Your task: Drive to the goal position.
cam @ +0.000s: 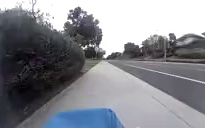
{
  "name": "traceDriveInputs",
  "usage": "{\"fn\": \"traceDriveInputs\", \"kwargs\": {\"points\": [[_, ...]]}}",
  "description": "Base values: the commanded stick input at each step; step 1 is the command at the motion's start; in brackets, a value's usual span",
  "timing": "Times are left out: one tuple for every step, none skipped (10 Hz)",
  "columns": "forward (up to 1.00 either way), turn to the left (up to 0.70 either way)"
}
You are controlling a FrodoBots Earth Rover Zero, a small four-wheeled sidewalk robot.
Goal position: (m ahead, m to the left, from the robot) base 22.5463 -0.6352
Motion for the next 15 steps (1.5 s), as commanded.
{"fn": "traceDriveInputs", "kwargs": {"points": [[1.0, 0.0], [1.0, 0.01], [1.0, 0.2], [1.0, 0.27], [1.0, 0.27], [1.0, 0.27], [1.0, 0.27], [1.0, 0.14], [1.0, 0.0], [1.0, 0.0], [1.0, 0.0], [1.0, 0.0], [1.0, 0.0], [1.0, 0.0], [1.0, 0.0]]}}
